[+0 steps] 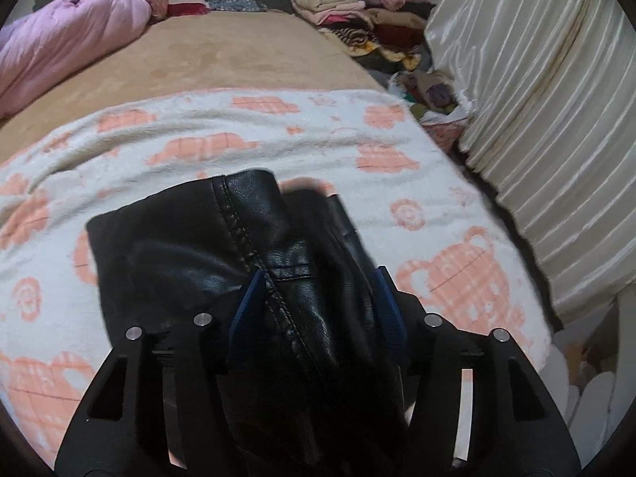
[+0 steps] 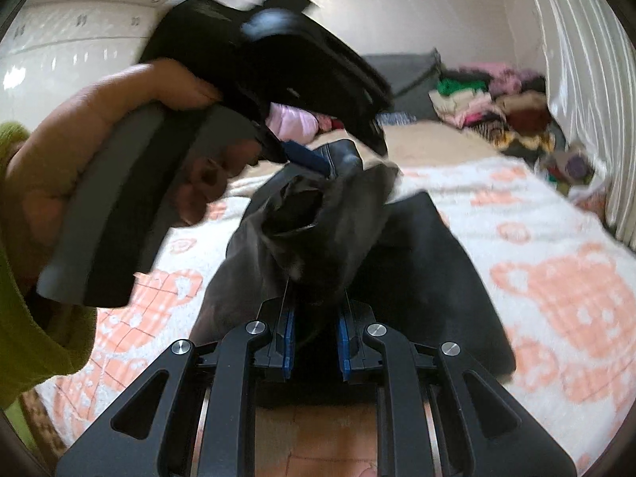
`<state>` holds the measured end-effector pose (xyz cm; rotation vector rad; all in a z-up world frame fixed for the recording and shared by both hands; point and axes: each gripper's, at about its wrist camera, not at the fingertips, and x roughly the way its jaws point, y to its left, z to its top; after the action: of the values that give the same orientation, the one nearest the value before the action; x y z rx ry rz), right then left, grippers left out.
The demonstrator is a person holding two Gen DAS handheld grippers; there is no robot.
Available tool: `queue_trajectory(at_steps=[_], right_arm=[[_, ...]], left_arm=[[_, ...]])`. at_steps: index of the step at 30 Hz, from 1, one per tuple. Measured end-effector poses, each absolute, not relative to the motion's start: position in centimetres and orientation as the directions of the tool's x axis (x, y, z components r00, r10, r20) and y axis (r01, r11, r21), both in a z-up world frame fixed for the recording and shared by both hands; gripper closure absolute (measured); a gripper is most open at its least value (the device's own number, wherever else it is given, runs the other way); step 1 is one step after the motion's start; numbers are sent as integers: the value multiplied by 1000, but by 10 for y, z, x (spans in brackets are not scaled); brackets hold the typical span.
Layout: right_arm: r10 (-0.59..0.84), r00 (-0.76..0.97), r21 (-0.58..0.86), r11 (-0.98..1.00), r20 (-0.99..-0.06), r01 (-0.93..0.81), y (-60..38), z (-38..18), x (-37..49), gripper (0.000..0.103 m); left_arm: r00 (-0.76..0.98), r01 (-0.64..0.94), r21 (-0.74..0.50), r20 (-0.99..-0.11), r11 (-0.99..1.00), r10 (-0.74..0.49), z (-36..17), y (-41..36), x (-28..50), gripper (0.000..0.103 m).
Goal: Fold large clothes
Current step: 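Fold the lifted jacket end over onto the rest of the jacket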
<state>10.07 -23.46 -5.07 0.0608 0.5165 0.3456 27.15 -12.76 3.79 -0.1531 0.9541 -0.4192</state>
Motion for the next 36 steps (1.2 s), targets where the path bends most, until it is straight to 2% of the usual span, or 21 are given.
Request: queue_trajectory(at_steps=[2,5,9,11,14,16,17,18,20,21,23,25,26,27,28,29,30,32,36], right_arm=[[355,793,194,935,-494,-297,-242,-58,104,88],[393,763,282,917,-513,-283,-254,-70,107,88],[447,728,407,879,-519,-250,-268,-80,113,88],[470,716,457,858,-516,-234,-273,-82,116,87],[503,683,527,826,-529,-200,-279,-84,121,84],[504,661,533,826,-556,-181,-280,-75,125,67],[487,664,516,839,-567,-175,-281,-65,129,43],[487,674,513,838,-556,-183,-283,-53,132,31],[496,687,514,833,-531,-205,-284,-32,139,26],[493,680,506,838,-542,-204,-282,-21,150,14],[492,610,490,851,-621,-188,-275,-11,184,9],[448,534,430,887,-717,-167,-260,-13,219,9],[448,500,417,891,-741,-180,-253,-17,233,20],[456,464,411,889,-760,-201,-245,-25,237,48],[454,437,395,891,-777,-223,-238,-30,243,64],[451,446,381,893,-773,-241,-234,-32,240,74],[465,466,366,884,-753,-290,-229,-26,238,78],[511,504,373,858,-697,-354,-230,-5,230,81],[554,574,395,833,-603,-388,-268,27,223,81]], left_arm=[[519,274,-334,-738,902,-431,41,-117,265,52],[562,230,-303,-735,925,-381,39,-94,250,49],[595,165,-235,-751,958,-287,17,-57,224,48],[601,128,-216,-759,968,-249,-1,-40,211,42],[551,111,-230,-795,967,-252,-31,-30,207,41],[544,110,-237,-798,965,-258,-41,-30,206,42],[551,114,-231,-795,966,-254,-40,-31,206,43],[556,117,-230,-791,966,-256,-39,-30,206,43],[556,127,-240,-787,963,-269,-36,-30,206,44],[557,132,-238,-785,962,-271,-35,-30,206,44],[556,132,-248,-783,960,-279,-36,-27,204,44],[554,134,-258,-781,957,-288,-38,-27,202,44],[553,134,-261,-781,956,-290,-38,-27,202,44],[554,134,-264,-779,955,-293,-38,-26,202,44],[556,132,-261,-779,956,-290,-38,-27,203,44],[550,140,-267,-780,954,-299,-38,-27,203,44],[544,145,-278,-780,950,-311,-38,-26,203,44],[560,150,-309,-757,939,-338,-30,-20,200,42],[559,160,-391,-721,906,-410,-13,-12,199,39]])
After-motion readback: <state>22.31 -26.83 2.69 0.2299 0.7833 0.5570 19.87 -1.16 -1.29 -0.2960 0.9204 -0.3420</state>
